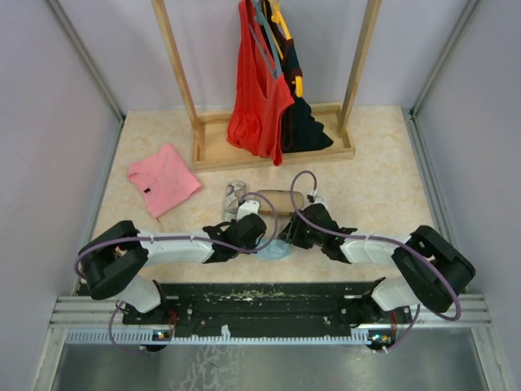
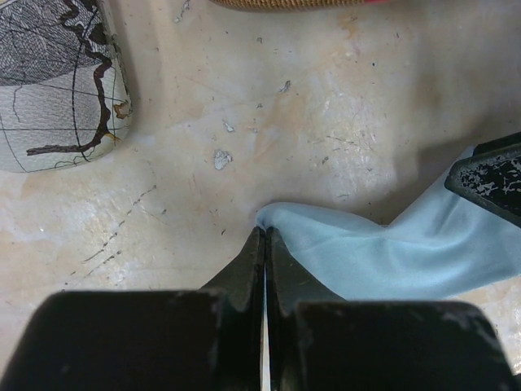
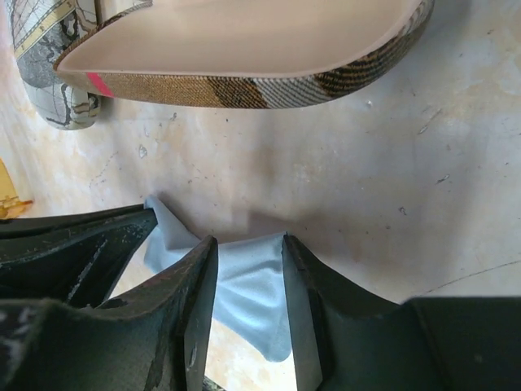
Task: Organize the sunglasses
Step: Pick up the glasses cleaning cloth from the center of the board.
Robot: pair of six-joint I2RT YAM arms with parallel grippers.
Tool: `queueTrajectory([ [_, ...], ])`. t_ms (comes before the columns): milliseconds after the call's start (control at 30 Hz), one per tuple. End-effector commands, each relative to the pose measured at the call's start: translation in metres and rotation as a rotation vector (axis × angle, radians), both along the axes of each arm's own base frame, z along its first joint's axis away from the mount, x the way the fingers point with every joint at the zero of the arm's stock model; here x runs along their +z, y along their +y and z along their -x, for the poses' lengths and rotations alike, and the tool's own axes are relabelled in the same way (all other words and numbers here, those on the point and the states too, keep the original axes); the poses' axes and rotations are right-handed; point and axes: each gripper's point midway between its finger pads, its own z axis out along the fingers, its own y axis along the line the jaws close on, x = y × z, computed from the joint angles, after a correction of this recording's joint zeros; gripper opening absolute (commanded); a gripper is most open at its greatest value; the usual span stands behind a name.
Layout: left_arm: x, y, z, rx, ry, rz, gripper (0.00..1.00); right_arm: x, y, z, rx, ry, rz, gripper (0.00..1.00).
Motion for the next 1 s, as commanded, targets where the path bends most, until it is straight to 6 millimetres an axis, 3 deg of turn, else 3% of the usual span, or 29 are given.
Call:
queueTrajectory([
  [0, -0.028, 0.033, 0.021, -0.012, 0.094, -0.13, 0.0, -0.049, -0.036, 0.034, -0.009, 0.146, 0.15, 0.37],
  [167, -0.028, 0.034, 0.021, -0.009, 0.092, -0.136, 0.0, -0.039, -0.042, 0.028, -0.014, 0.096, 0.176, 0.32],
  [400, -0.028, 0.049, 0.018, 0.071, 0.094, -0.155, 0.0, 0.001, -0.051, 0.007, 0.008, -0.107, 0.219, 0.47],
  [533, -0.029, 0.053, 0.015, 0.093, 0.102, -0.16, 0.0, 0.013, -0.052, -0.002, 0.04, -0.193, 0.223, 0.51],
  [833, -0.035, 0.058, 0.015, 0.112, 0.118, -0.193, 0.0, 0.014, -0.015, -0.006, 0.279, -0.263, 0.057, 0.52],
  [967, -0.037, 0.059, 0.016, 0.112, 0.126, -0.198, 0.0, 0.007, -0.007, -0.013, 0.297, -0.244, 0.051, 0.52],
])
